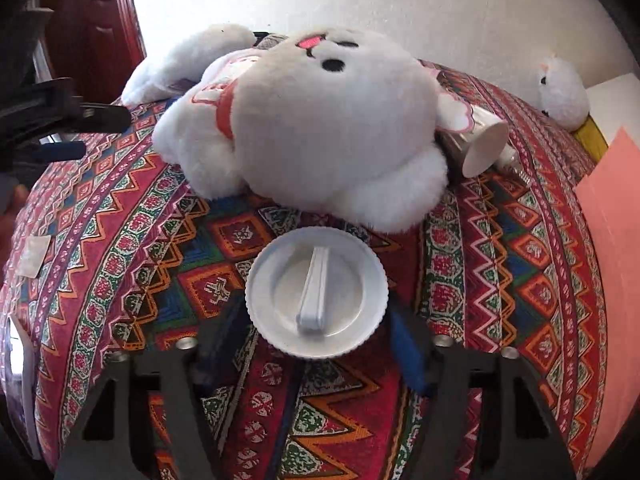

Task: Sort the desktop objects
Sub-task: 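Grasp the blue figurine with the left gripper while the right grasps the white lid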

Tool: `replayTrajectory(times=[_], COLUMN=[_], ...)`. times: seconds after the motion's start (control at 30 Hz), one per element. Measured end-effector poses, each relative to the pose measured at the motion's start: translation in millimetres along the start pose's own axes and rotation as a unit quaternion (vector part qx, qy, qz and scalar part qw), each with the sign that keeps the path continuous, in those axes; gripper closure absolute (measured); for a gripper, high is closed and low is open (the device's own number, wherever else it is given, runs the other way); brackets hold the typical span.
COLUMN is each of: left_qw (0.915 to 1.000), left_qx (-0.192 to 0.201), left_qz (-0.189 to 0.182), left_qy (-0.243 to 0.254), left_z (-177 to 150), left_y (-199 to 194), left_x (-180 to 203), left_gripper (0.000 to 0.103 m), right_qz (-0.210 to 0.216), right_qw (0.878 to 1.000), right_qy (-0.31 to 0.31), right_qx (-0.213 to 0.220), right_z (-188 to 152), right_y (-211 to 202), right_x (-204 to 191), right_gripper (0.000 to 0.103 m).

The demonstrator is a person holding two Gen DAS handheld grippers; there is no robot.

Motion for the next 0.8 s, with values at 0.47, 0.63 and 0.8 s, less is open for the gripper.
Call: replayTrajectory(times=[0.47,0.63,0.8], left_qw=[0.9985,0.9958,0.9961], left_qx=[-0.010,-0.020,-0.025], left_qz=[-0.003,0.024,0.027], left_qy=[0.053,0.086,0.080], left_z=[24,28,4], left_y=[73,95,71], left_x=[40,45,38], left_gripper=[0.015,0.055,0.054], right_qz=[0.020,0.017,0.026], right_qw=[1.000,1.000,1.000], right_qy=[0.006,-0.001,0.011], right_qx=[-0.009,-0.009,-0.013], right_z=[-5,-5,-6], right_y=[-2,-5,-11], right_x=[8,9,14], right_gripper=[0.039,0.039,0.040])
Point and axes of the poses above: each gripper's, at about its wrist camera, not at the fingertips, and y roughly the way its jaws point, x to its right, z to its top, the point moved 8 cm from there along y, roughly the way its jaws point, and after that the axes turned 8 degrees about x, right-handed, at the moved point
